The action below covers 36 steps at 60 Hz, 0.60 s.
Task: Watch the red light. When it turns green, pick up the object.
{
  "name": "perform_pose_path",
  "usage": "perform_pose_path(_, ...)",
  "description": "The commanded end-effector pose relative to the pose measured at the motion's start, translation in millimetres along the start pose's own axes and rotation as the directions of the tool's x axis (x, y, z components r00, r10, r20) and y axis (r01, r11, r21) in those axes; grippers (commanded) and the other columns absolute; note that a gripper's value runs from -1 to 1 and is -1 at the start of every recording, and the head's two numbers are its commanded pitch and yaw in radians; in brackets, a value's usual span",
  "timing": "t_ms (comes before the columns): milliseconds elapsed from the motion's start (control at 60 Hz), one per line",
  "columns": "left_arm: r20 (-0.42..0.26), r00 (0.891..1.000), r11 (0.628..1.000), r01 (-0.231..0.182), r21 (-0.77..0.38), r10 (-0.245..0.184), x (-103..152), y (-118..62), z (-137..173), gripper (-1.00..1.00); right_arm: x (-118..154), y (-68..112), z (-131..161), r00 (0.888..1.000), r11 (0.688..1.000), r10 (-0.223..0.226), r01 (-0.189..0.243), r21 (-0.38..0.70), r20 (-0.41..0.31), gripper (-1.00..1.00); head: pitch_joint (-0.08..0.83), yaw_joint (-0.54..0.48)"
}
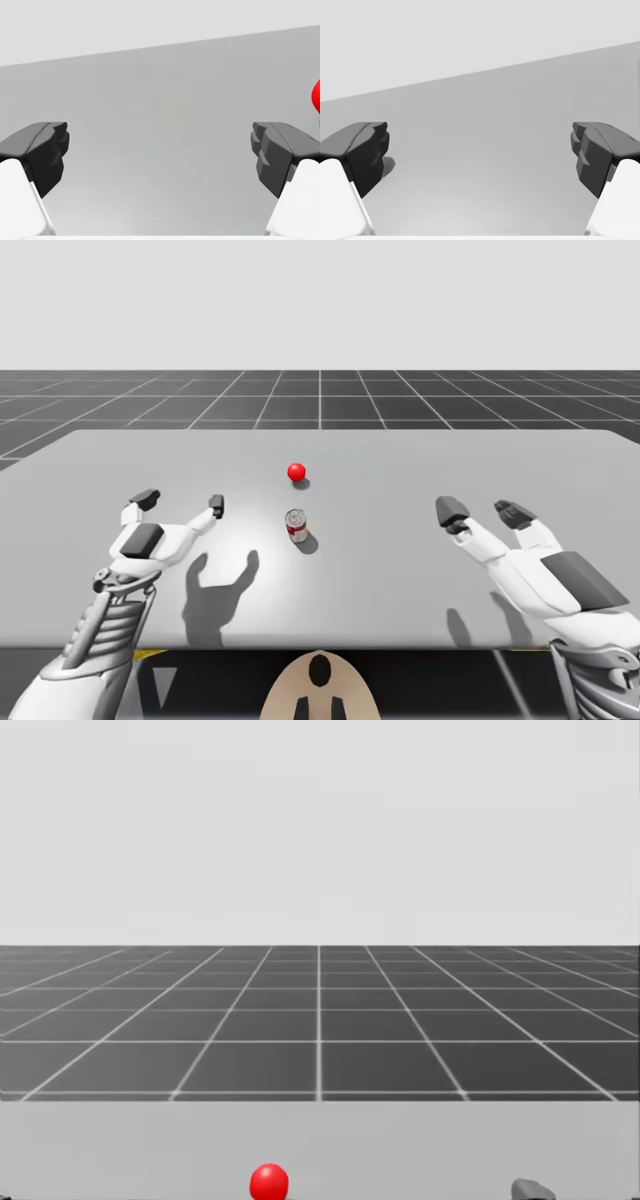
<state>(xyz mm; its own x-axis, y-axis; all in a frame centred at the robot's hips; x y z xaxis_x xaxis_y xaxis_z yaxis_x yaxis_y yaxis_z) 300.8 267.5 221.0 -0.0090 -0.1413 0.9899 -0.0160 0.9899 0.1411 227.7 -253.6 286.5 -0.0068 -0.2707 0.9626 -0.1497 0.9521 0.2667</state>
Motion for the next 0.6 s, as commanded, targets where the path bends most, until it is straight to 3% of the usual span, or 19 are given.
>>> perform_pose_path(17, -0.013, 1.000, 1.000, -0.005, 0.004, 0.005, 0, 2.3, 1, -1.00, -4, 4.0, 7, 0.998, 0.996, -0.068, 0.067, -0.054, -0.004, -1.00, 0.004, 0.00)
perform_pose_path(83, -0.014, 1.000, 1.000, -0.004, 0.004, 0.004, 0, 2.3, 1, -1.00, -4, 3.8, 6, 0.999, 0.998, -0.054, 0.054, -0.016, -0.006, -1.00, 0.013, -0.01)
perform_pose_path(250, -0.013, 1.000, 1.000, -0.002, 0.004, 0.002, 1, 1.6, 1, -1.00, -6, -0.1, 2, 0.999, 0.999, -0.035, 0.034, -0.039, -0.031, -1.00, 0.080, 0.00)
perform_pose_path(350, -0.013, 1.000, 1.000, 0.000, 0.003, 0.000, 1, 1.1, 1, -1.00, -11, -0.6, -1, 1.000, 0.997, 0.009, -0.011, -0.078, -0.029, -1.00, 0.161, 0.01)
perform_pose_path(600, -0.011, 1.000, 1.000, 0.002, 0.009, -0.002, 1, 1.8, 1, -1.00, -17, 1.8, -4, 0.998, 0.995, 0.051, -0.054, -0.084, -0.030, -1.00, 0.325, 0.04)
